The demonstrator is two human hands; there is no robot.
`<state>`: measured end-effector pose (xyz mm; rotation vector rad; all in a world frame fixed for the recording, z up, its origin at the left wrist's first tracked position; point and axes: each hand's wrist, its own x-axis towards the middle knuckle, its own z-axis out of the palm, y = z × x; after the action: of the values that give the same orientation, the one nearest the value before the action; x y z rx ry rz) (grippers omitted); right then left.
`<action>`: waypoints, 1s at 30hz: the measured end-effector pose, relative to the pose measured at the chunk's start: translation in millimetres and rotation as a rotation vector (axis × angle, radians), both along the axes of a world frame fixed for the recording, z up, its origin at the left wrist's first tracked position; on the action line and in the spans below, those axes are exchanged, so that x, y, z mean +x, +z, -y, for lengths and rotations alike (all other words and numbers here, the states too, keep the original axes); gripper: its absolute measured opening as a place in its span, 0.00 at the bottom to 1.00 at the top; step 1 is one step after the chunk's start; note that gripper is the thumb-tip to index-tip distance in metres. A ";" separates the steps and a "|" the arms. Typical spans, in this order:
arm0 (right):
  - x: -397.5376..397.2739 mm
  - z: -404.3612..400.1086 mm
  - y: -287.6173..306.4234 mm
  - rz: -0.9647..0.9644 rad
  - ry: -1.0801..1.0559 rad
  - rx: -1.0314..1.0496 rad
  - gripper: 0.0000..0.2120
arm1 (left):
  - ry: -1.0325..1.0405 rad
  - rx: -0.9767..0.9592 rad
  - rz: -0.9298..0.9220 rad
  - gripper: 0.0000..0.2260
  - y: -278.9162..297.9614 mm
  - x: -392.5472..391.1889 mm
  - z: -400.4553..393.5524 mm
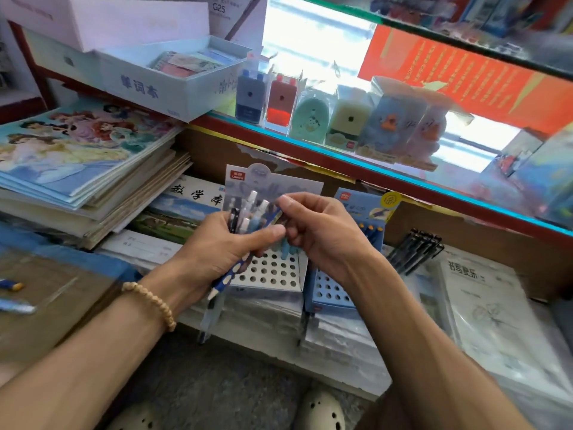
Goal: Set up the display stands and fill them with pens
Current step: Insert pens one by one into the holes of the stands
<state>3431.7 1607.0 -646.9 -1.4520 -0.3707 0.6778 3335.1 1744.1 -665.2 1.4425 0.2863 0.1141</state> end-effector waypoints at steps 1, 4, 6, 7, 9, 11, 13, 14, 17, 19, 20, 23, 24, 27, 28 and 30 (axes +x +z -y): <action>3.1 6.6 2.3 0.010 -0.047 0.011 0.05 | -0.003 -0.011 0.006 0.12 -0.8 1.4 1.2; 15.1 29.6 10.7 -0.021 -0.238 0.125 0.07 | -0.053 -0.003 0.019 0.16 -4.9 4.4 4.8; 20.0 42.1 12.7 -0.063 -0.312 0.216 0.07 | -0.075 0.029 0.003 0.18 -8.1 6.6 8.9; 19.9 46.1 12.5 -0.075 -0.318 0.241 0.07 | -0.079 0.040 -0.005 0.17 -9.8 8.8 11.6; 18.1 50.7 10.0 -0.059 -0.320 0.225 0.05 | -0.082 0.052 -0.015 0.14 -11.6 14.7 18.4; 20.3 57.8 9.2 -0.027 -0.355 0.176 0.04 | -0.069 0.090 -0.028 0.11 -14.7 21.9 25.5; 29.0 71.7 10.1 -0.011 -0.450 0.188 0.02 | 0.007 0.155 -0.055 0.12 -21.1 30.8 30.3; 34.7 80.3 9.9 0.014 -0.513 0.184 0.02 | 0.064 0.169 -0.075 0.12 -24.6 35.6 31.4; 47.4 99.0 -2.0 0.273 -0.646 -0.118 0.01 | 0.141 0.091 -0.136 0.09 -30.1 46.8 31.7; 54.2 102.3 -20.5 0.473 -0.638 -0.375 0.01 | 0.127 -0.004 -0.137 0.10 -31.3 51.3 34.2; 57.0 102.1 -29.3 0.531 -0.628 -0.459 0.02 | 0.119 -0.045 -0.133 0.10 -31.2 52.4 36.3; 66.3 99.0 -42.4 0.591 -0.625 -0.588 0.04 | 0.090 -0.096 -0.119 0.10 -28.1 54.2 43.0; 68.6 97.1 -43.2 0.603 -0.624 -0.614 0.04 | 0.079 -0.093 -0.112 0.10 -27.2 54.5 44.1; 70.1 91.2 -47.3 0.645 -0.584 -0.666 0.03 | 0.048 -0.049 -0.109 0.14 -27.1 53.2 44.9; 69.4 89.7 -48.9 0.660 -0.564 -0.692 0.04 | 0.042 -0.039 -0.110 0.15 -27.8 52.3 44.6; 69.1 88.2 -53.5 0.675 -0.528 -0.758 0.04 | 0.035 -0.027 -0.112 0.15 -28.7 50.7 43.6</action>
<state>3500.8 1518.8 -700.4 -2.3831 -0.2220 -0.1635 3385.8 1700.6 -693.9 1.4193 0.4031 0.0574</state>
